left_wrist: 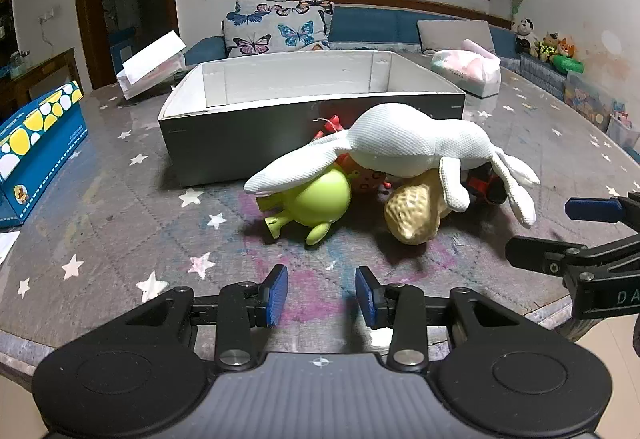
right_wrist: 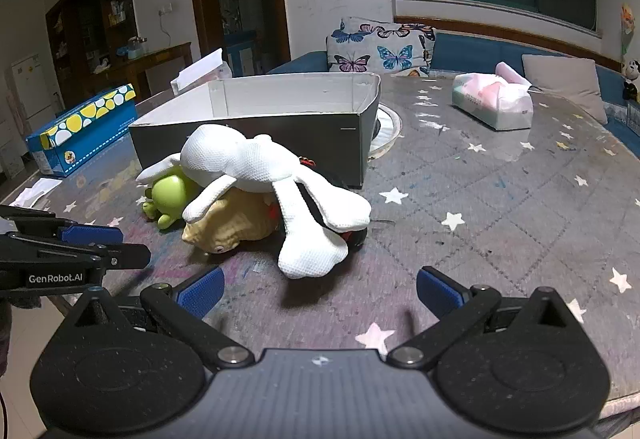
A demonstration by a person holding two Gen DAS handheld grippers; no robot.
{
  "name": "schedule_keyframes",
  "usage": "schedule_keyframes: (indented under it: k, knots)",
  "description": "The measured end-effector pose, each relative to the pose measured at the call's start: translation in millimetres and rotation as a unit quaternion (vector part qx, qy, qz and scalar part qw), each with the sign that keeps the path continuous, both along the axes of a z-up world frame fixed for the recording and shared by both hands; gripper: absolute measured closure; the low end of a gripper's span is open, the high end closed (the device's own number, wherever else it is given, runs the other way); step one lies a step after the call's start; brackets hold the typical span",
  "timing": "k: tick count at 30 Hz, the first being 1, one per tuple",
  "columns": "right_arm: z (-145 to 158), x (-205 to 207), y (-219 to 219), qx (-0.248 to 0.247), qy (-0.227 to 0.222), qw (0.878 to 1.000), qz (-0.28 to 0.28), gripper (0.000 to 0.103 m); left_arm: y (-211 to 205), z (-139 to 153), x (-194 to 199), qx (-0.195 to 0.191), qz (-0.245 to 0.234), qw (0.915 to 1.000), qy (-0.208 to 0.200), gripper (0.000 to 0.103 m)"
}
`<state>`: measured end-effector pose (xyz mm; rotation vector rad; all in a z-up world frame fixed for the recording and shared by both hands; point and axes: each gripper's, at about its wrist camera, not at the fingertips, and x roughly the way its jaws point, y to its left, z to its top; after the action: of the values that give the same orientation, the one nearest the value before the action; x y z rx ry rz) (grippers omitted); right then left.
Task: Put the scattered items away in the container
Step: 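Reach both grippers toward the white plush rabbit on the toy pile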
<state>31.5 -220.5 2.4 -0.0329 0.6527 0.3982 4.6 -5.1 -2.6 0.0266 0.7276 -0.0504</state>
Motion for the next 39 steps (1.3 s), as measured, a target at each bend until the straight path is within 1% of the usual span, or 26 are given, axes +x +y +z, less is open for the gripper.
schedule_keyframes:
  k: [16, 26, 30, 33, 39]
  knots:
    - [0.6, 8.6, 5.4, 0.001, -0.005, 1.0, 0.01, 0.0, 2.5, 3.1, 9.6, -0.01, -0.009, 0.9999, 0.002, 0.063]
    - [6.0, 13.0, 13.4, -0.003, -0.017, 1.0, 0.025, 0.0, 5.3, 9.4, 15.6, -0.018, -0.017, 0.9997, -0.007, 0.063]
    - [10.5, 17.0, 14.3, -0.002, -0.024, 0.999, 0.03, 0.001, 6.1, 12.4, 18.4, -0.018, -0.021, 0.9995, -0.011, 0.063]
    - [13.9, 21.7, 16.2, -0.004, -0.027, 0.999, 0.038, 0.005, 6.1, 15.6, 20.3, -0.017, -0.025, 0.9994, -0.015, 0.064]
    - [17.4, 31.2, 22.8, -0.012, -0.033, 0.998, 0.054, 0.006, 4.3, 19.5, 24.1, -0.012, -0.034, 0.9992, -0.019, 0.064]
